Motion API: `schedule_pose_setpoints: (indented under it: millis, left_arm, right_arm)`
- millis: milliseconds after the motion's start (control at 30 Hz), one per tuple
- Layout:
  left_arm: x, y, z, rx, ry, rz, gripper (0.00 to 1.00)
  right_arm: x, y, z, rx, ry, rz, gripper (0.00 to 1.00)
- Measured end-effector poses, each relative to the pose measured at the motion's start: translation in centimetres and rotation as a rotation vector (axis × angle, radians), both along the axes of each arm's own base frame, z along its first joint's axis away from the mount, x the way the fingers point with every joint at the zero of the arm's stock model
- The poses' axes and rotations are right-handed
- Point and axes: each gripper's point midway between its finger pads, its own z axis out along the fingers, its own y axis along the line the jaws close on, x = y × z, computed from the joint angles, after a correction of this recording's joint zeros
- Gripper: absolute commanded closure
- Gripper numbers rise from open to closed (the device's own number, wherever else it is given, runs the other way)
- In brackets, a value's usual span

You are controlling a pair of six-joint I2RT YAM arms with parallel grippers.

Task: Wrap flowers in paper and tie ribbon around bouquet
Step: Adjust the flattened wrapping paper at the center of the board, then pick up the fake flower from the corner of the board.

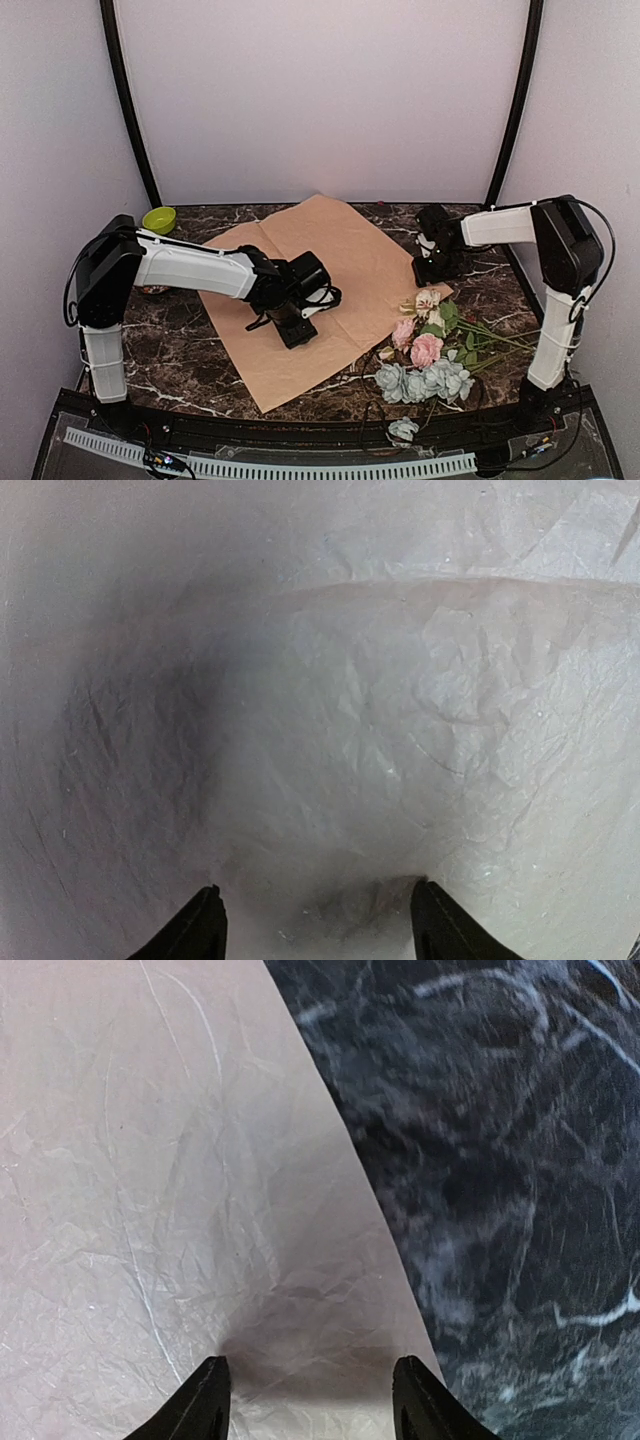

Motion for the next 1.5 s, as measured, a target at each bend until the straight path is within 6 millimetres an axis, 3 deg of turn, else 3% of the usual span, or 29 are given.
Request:
schedule_pose_setpoints:
  millis: [133, 300, 400, 500, 600, 667, 867, 933, 1067, 1300, 1367, 1433, 1500]
  left_arm:
    - [-1.5, 1.5, -0.2, 0.007, 0.033, 0.010, 0.34]
    - [-2.7, 2.0, -0.1, -0.009, 0.072, 0.008, 0.29]
    - [-2.8, 1.4, 0.5, -0.029, 0.084, 0.000, 0.26]
    - [-2.0, -0.1, 2.6, -0.086, 0.062, -0.013, 0.23]
    - [-1.0, -1.2, 5.7, -0.175, 0.035, -0.010, 0.22]
    - [0.3, -1.1, 7.9, -0.246, 0.031, 0.020, 0.21]
    - [7.0, 2.3, 11.3, -0.396, -0.034, 0.203, 0.20]
    - [7.9, 2.7, 11.7, -0.413, -0.053, 0.219, 0.21]
    - [7.1, 1.7, 12.1, -0.430, -0.034, 0.187, 0.22]
    - [5.0, 2.2, 11.9, -0.416, -0.003, 0.135, 0.22]
    - [4.6, 2.5, 12.2, -0.414, -0.005, 0.130, 0.22]
    - [4.6, 2.6, 12.7, -0.422, -0.016, 0.122, 0.22]
    - [4.4, 2.8, 13.1, -0.428, -0.027, 0.115, 0.21]
  right_arm:
    - [-2.8, -1.0, -0.1, 0.002, 0.032, -0.016, 0.43]
    - [-3.6, -1.1, 0.7, -0.002, 0.078, -0.006, 0.42]
    - [-2.2, -0.6, 3.3, 0.002, 0.047, 0.005, 0.42]
    - [-1.3, -0.6, 7.1, 0.001, -0.014, 0.010, 0.41]
    - [-2.3, -0.4, 10.4, 0.020, -0.010, 0.051, 0.38]
    - [-3.7, -0.5, 11.1, 0.011, 0.021, 0.078, 0.28]
    - [-10.4, -0.1, 7.7, -0.077, 0.216, 0.234, 0.26]
    - [-11.4, 0.1, 7.3, -0.099, 0.243, 0.277, 0.24]
    - [-12.5, -0.1, 7.4, -0.139, 0.223, 0.376, 0.20]
    - [-18.9, -3.7, 3.7, -0.276, 0.366, 0.523, 0.31]
    - [-18.9, -3.9, 3.6, -0.291, 0.371, 0.535, 0.36]
    - [-18.4, -4.1, 3.4, -0.318, 0.363, 0.542, 0.51]
    - [-17.9, -4.5, 2.7, -0.366, 0.378, 0.550, 0.59]
